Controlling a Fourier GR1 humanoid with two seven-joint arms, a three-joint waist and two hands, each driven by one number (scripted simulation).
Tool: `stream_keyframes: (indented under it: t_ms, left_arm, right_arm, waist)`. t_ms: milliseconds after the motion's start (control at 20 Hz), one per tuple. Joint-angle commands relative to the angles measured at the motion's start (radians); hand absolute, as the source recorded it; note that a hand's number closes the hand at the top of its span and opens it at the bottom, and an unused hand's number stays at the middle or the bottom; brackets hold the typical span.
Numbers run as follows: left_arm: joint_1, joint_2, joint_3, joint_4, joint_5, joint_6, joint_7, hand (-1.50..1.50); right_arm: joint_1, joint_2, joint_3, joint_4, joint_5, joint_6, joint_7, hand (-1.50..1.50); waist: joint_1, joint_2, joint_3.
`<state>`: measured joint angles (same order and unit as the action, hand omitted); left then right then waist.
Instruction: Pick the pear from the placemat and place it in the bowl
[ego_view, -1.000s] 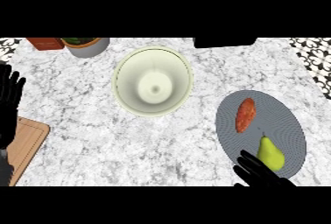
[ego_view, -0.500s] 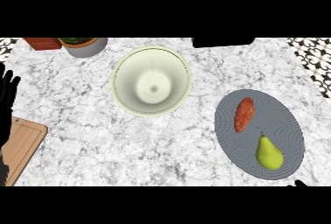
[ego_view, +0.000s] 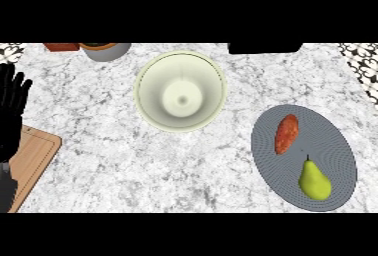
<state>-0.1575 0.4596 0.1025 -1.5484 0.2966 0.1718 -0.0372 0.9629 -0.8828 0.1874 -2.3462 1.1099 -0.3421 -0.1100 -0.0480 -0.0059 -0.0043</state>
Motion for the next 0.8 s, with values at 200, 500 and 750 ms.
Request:
stream_keyframes:
  t_ms: [200, 500, 750]
  left_arm:
    - [0.004, -0.032, 0.004, 0.052, -0.011, -0.05, -0.056, 0.0]
    - [-0.06, -0.05, -0.001, 0.08, -0.034, -0.052, -0.034, 0.0]
    - [-0.089, -0.056, 0.011, 0.101, -0.053, -0.057, -0.029, 0.0]
  right_arm:
    - [-0.024, 0.072, 0.006, -0.053, 0.127, 0.14, 0.087, -1.5]
    - [-0.14, 0.142, 0.094, -0.071, 0.209, 0.309, 0.154, -1.5]
    - [-0.295, 0.211, 0.047, 0.128, 0.138, 0.294, 0.103, -1.5]
  waist:
    - [0.041, 0.005, 0.003]
    - [0.042, 0.007, 0.003]
    - [0.045, 0.007, 0.004]
